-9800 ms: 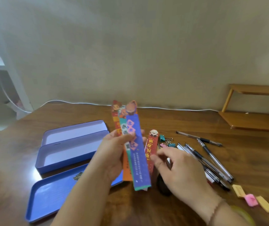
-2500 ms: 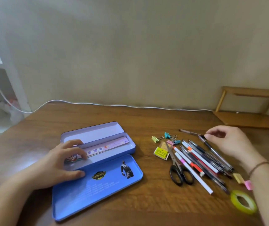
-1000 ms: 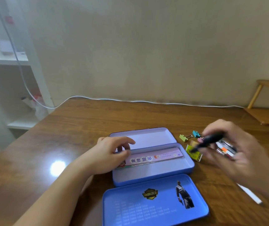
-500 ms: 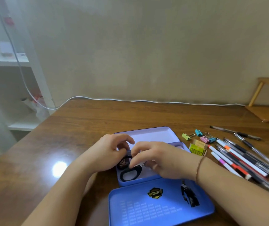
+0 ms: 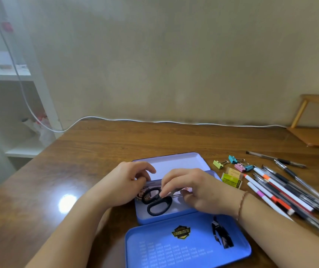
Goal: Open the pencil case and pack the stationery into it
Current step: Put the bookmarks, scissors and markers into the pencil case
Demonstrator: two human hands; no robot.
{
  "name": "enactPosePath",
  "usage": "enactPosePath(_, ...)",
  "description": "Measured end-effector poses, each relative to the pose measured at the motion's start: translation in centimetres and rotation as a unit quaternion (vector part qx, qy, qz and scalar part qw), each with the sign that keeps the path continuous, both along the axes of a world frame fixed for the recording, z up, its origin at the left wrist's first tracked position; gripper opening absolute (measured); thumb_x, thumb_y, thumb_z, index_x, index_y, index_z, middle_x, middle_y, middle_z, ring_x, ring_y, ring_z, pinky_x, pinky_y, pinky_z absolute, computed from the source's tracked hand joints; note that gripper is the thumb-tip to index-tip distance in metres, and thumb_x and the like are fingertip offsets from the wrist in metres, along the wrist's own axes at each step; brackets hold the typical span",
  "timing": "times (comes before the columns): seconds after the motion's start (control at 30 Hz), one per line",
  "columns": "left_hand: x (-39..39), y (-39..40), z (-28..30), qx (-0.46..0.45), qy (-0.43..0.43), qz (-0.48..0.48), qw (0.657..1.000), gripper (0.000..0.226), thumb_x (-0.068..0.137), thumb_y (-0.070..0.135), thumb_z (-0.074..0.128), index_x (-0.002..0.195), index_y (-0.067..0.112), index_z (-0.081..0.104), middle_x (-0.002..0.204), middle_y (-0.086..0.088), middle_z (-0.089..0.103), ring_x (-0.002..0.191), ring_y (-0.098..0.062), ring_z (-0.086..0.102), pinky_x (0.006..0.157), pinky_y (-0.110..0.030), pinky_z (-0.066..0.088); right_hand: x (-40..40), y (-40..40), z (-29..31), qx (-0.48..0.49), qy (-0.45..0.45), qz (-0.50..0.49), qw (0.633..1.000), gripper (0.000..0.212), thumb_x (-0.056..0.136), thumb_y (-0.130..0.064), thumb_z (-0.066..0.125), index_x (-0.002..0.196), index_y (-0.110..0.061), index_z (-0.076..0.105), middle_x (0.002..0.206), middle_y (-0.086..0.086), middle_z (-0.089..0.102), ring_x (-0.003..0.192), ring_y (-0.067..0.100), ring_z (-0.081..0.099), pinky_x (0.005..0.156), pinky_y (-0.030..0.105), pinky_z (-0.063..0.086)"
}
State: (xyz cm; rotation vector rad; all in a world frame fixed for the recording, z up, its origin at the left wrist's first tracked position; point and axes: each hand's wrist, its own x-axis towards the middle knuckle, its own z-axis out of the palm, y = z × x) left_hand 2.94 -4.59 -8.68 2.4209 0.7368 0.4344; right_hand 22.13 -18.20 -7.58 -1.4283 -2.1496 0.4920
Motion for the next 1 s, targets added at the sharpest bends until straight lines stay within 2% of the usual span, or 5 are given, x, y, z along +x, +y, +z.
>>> enactPosePath(0.3, 0.1, 0.3, -0.7, -0.006, -0.02, -0.022, 1.0, 0.024, 0.088, 0.02, 0.058, 0.101, 0.038, 0.066, 0.087, 0.019, 0.068, 0.083, -0.008, 0.062, 0.071, -0.017, 0.046, -0.8, -0.3, -0.5, -0.024, -0.003, 0.006, 1.0, 0.042, 0.079, 0.011, 0.047, 0.101, -0.01, 0.076, 0.121, 0.0, 0.064, 0.114, 0.007, 0.054, 0.098, 0.013, 0.039)
enactPosePath(0.5, 0.1, 0.4, -1.0, 0.037, -0.002, -0.066, 0.997, 0.023, 0.081, 0.031, 0.07, 0.103, 0.036, 0.067, 0.091, 0.022, 0.065, 0.078, -0.004, 0.059, 0.066, -0.013, 0.042, -0.9, -0.7, 0.5, 0.007, -0.01, 0.003, 1.0, 0.028, 0.086, 0.004, 0.057, 0.102, -0.011, 0.075, 0.108, 0.002, 0.072, 0.109, 0.01, 0.057, 0.095, 0.029, 0.048)
enactPosePath(0.67, 0.1, 0.6, -1.3, 0.055, -0.003, -0.063, 0.996, 0.021, 0.079, 0.037, 0.07, 0.101, 0.037, 0.067, 0.094, 0.025, 0.064, 0.081, -0.001, 0.057, 0.067, -0.013, 0.039, 0.4, -3.5, 7.7, 0.187, 0.038, -0.085, 0.978, 0.018, 0.087, -0.001, 0.066, 0.101, -0.011, 0.074, 0.092, -0.001, 0.073, 0.083, 0.013, 0.065, 0.074, 0.023, 0.05)
enactPosePath(0.83, 0.2, 0.3, -1.2, 0.059, -0.009, -0.072, 0.996, 0.035, 0.071, 0.054, 0.06, 0.1, 0.036, 0.066, 0.095, 0.02, 0.066, 0.086, -0.003, 0.058, 0.074, -0.017, 0.042, 5.0, -9.2, 12.6, 0.367, 0.202, -0.161, 0.894, 0.018, 0.088, -0.006, 0.057, 0.092, -0.018, 0.069, 0.074, 0.001, 0.071, 0.065, 0.024, 0.06, 0.06, 0.034, 0.045)
enactPosePath(1.0, 0.6, -0.1, -1.3, 0.08, -0.011, -0.073, 0.994, 0.032, 0.072, 0.051, 0.065, 0.1, 0.035, 0.065, 0.096, 0.022, 0.065, 0.089, -0.004, 0.058, 0.077, -0.019, 0.043, 11.1, -12.5, 7.3, 0.184, -0.039, -0.46, 0.868, 0.017, 0.088, -0.018, 0.067, 0.09, -0.034, 0.07, 0.084, -0.008, 0.071, 0.076, 0.008, 0.061, 0.059, 0.013, 0.042)
